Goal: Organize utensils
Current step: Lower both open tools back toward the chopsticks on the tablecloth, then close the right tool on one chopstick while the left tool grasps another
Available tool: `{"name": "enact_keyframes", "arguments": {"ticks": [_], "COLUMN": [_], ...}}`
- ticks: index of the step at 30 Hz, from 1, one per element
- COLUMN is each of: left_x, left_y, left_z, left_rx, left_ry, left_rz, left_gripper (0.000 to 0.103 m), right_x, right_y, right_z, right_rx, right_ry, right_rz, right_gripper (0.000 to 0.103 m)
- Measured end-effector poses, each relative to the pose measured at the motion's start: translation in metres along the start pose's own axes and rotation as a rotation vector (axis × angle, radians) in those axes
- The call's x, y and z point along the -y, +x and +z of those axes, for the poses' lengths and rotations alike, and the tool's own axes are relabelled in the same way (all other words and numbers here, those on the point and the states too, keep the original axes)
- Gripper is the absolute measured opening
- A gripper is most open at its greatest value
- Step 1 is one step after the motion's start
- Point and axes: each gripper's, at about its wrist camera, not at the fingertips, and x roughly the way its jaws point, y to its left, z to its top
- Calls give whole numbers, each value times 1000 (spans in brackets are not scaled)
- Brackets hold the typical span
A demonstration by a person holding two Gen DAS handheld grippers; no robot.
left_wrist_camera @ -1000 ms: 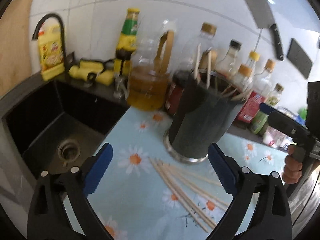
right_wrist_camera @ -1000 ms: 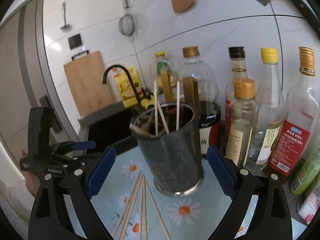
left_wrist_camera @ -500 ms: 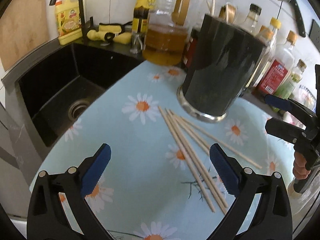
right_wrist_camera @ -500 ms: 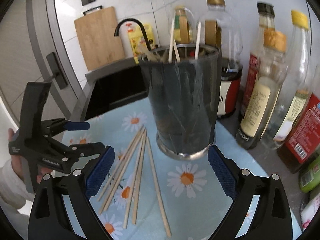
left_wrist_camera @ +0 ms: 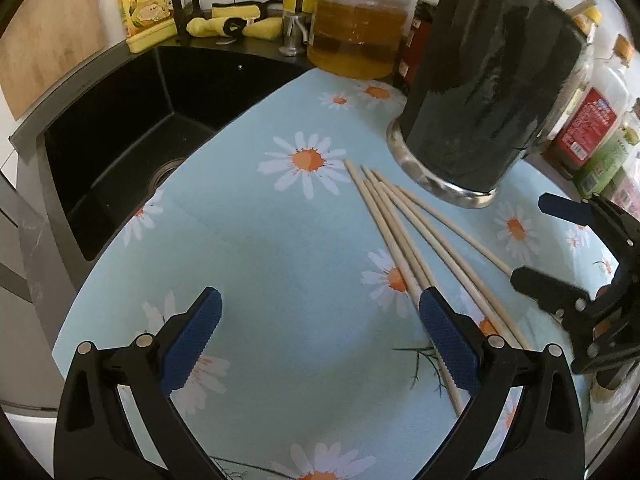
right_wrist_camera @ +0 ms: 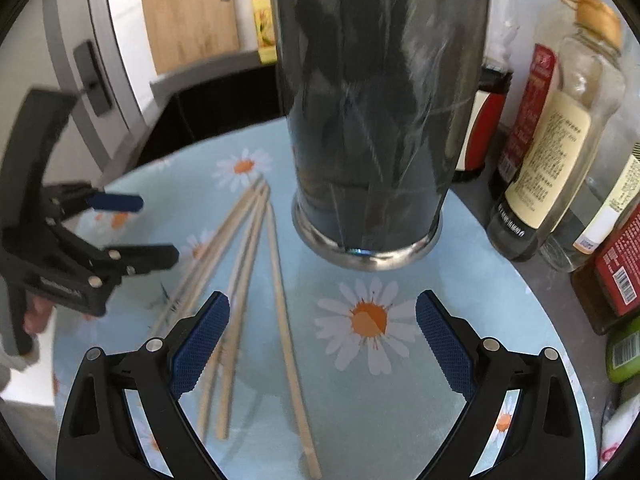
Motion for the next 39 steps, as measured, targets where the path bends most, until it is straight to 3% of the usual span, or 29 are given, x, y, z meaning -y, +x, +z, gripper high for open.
{"name": "enact_keyframes", "arguments": {"ticks": [4, 6, 11, 16, 27, 30, 33, 35, 36, 38, 39], "left_x": [1, 4, 9, 5, 3, 3, 5, 6, 5, 3, 1], "left_y": [11, 13, 20, 19, 22, 20, 15, 10, 6, -1, -3], "left_z": [8, 11, 18, 19, 23, 20, 15, 13, 12, 10, 10], "left_rx": [-36, -44, -83, -95, -173, -150, -132, -125, -126, -141, -152], "left_ry": [11, 26, 62, 48, 129, 134, 121, 138, 144, 151, 148], "left_rz": [14, -7, 52, 62, 13, 15, 25, 13, 6, -7, -11], "left_gripper": [97, 97, 98, 98, 98, 98, 95, 78, 72, 39, 30], "right_x": [1, 1, -1, 3, -2, -8, -20, -30, -35, -43, -44], "right_y": [18, 23, 29, 28, 33, 28, 20, 18, 18, 17, 17], "right_z": [-1, -2, -3, -4, 11, 13, 16, 17, 17, 16, 16], "right_rx": [-66, -77, -77, -97, -204, -211, -232, -248, -256, -255, -252], "right_ry": [2, 4, 30, 60, 81, 48, 4, -39, -60, -84, -77], "right_rz": [-39, -47, -64, -74, -92, -68, -33, -5, 9, -6, -9], "right_gripper": [90, 90, 95, 96, 93, 74, 43, 10, 6, 5, 5]}}
